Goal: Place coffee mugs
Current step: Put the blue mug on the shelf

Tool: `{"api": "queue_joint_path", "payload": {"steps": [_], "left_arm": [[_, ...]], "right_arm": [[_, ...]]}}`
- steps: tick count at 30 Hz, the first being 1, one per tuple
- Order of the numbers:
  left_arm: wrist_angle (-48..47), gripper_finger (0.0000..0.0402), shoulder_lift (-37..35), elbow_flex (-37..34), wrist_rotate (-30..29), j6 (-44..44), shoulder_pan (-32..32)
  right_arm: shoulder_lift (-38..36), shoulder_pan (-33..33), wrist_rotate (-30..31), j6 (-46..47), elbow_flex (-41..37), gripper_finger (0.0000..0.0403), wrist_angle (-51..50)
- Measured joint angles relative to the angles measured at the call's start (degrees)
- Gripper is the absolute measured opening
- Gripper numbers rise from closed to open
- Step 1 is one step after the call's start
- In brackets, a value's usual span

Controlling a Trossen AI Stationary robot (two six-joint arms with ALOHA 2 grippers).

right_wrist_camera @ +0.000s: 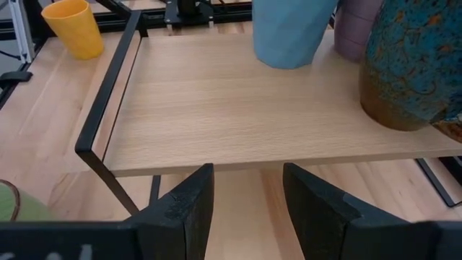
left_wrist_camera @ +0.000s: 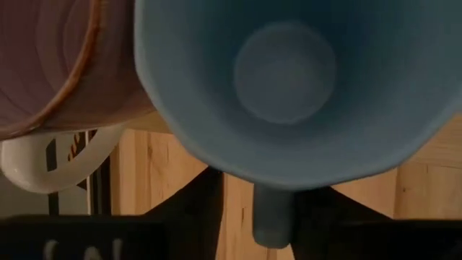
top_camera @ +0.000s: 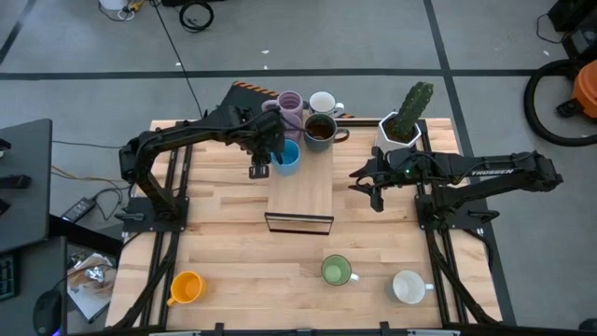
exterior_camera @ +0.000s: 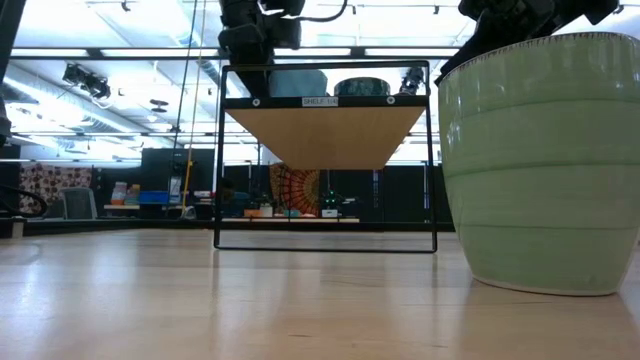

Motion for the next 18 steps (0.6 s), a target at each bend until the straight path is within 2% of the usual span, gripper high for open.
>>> {"api": "queue_joint_path", "payload": {"steps": [7,18], "left_arm": [[-0.82,0.017,-0.17,0.07,-0.36,-0.64,-0.76],[-2.76,0.0226,-1.49,3.59,-6.7,-0.4,-4.18]], "right_arm": [[0.0,0.0,-1.03,0.08,0.0,0.0171,-0.02],[0.0,0.0,-1.05,0.76,0.0,0.0171,-0.07]]}}
